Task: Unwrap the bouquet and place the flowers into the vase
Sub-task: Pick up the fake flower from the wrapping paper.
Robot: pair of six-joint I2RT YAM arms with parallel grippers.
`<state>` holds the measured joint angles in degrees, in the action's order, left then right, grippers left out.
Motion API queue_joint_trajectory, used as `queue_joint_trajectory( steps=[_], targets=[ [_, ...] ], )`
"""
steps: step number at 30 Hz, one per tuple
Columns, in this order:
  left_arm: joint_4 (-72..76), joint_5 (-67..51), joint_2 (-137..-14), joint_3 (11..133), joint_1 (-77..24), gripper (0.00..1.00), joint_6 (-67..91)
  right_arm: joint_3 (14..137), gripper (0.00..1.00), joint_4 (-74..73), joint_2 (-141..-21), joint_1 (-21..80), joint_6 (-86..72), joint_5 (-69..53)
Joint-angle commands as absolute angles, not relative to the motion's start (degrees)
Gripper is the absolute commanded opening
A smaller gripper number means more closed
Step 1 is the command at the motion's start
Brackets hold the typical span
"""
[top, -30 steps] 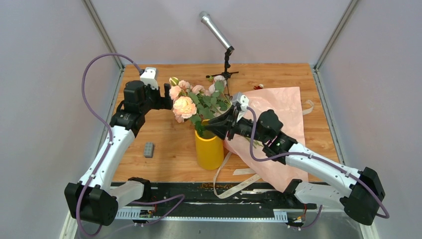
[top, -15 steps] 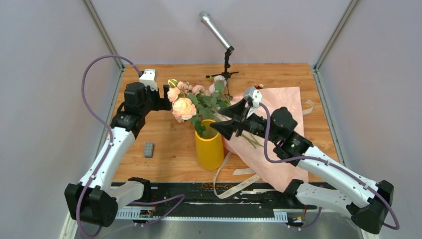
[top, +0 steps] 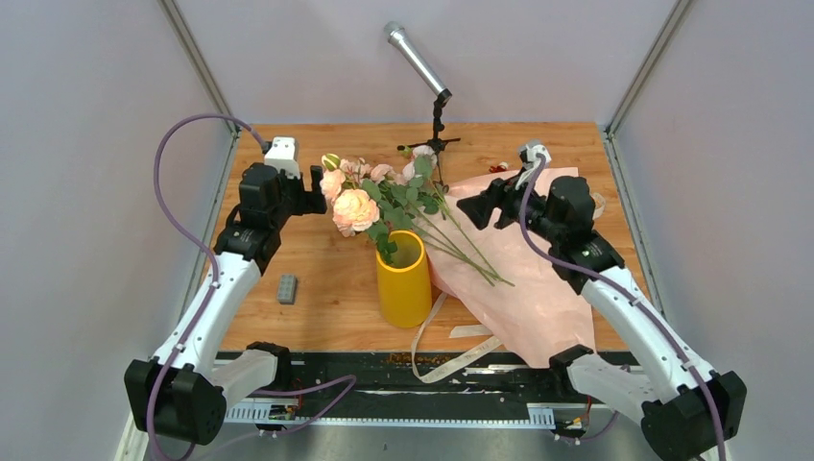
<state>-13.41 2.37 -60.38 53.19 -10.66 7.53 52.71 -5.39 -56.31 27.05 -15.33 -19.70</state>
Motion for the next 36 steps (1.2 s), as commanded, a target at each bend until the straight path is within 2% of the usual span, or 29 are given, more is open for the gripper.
queue_joint_trajectory(
  steps=[1, 6, 9, 12, 20, 28, 36],
  targets=[
    [-8.9, 6.2, -58.9, 52.2, -10.3, 1.0, 5.2, 49.2, 0.67, -6.4, -59.4, 18.6, -19.5, -25.9],
    [-8.4, 7.9, -59.3, 51.6, -10.3, 1.0, 2.4, 48.1, 0.56, -8.6, -66.7, 13.9, -16.5, -19.9],
    [-9.0, 8.7, -60.4, 52.2, -10.3, 1.0, 1.2, 49.9, 0.54, -10.9, -70.6, 13.6, -14.0, -17.8],
    [-9.8, 8.8, -62.1, 53.0, -10.3, 1.0, 1.0, 51.1, 0.53, -9.9, -75.3, 13.8, -11.8, -17.6],
    [-9.9, 6.2, -63.1, 53.4, -10.3, 1.0, 1.2, 60.6, 0.4, -10.2, -91.9, 14.4, -7.3, -21.8],
    [-9.9, 5.6, -62.4, 53.4, -10.3, 1.0, 0.9, 73.0, 0.37, -13.5, -104.5, 18.3, -2.9, -20.8],
    [-10.2, 5.1, -62.3, 53.7, -10.3, 1.0, 0.8, 78.2, 0.4, -16.8, -110.6, 21.2, 1.5, -16.0]
  ],
)
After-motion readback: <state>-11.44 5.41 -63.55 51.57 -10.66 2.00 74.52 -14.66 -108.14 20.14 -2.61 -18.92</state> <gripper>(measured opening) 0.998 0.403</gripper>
